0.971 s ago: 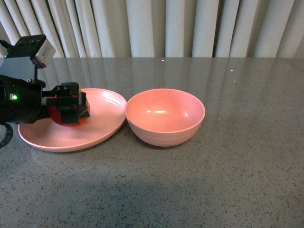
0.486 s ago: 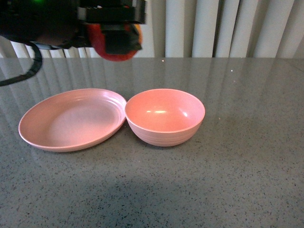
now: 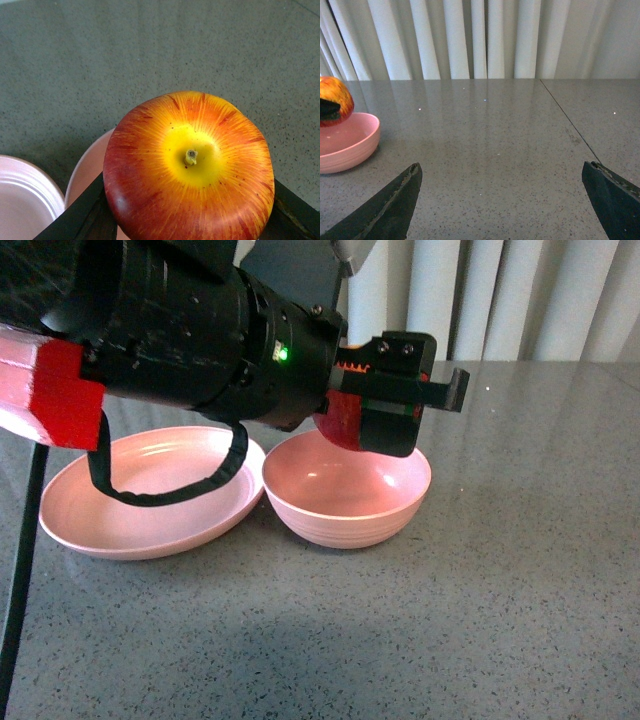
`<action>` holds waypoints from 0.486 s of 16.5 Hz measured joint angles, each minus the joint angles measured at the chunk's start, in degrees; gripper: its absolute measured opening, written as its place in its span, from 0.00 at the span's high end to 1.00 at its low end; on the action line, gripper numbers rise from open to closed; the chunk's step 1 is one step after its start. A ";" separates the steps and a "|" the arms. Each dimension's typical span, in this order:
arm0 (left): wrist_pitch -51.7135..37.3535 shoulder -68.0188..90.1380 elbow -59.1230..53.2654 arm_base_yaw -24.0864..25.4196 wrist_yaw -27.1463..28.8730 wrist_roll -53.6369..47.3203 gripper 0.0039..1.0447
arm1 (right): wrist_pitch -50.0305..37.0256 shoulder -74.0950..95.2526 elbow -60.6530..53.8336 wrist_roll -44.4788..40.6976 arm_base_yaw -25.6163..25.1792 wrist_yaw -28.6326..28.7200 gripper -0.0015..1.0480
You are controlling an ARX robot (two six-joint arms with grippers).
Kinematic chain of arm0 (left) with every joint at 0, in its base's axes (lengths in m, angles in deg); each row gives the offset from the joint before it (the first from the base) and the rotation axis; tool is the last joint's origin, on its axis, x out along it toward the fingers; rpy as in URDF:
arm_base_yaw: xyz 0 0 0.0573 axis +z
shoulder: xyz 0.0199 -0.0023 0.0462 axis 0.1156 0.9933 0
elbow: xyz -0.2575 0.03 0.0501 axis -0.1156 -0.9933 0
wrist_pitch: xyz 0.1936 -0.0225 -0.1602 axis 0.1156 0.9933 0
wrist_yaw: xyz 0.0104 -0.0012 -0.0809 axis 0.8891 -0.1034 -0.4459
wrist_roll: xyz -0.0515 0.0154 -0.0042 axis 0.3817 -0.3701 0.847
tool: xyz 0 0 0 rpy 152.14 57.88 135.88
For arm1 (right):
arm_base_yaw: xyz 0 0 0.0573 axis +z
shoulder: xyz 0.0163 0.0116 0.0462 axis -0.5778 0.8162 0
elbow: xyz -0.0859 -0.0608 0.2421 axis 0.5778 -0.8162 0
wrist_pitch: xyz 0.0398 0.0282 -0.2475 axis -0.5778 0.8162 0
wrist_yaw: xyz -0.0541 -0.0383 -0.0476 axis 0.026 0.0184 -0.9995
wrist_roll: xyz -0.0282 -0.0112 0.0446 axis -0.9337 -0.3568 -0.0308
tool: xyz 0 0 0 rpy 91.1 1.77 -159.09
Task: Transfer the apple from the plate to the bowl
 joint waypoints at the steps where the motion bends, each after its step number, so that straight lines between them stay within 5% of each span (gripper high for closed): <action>1: 0.42 1.20 0.39 -0.22 0.13 0.11 0.37 | 0.02 0.00 0.00 0.00 0.00 0.02 0.06; 8: 3.45 9.51 5.22 1.27 0.22 1.31 0.37 | 0.02 0.00 0.00 -0.02 0.00 0.02 0.06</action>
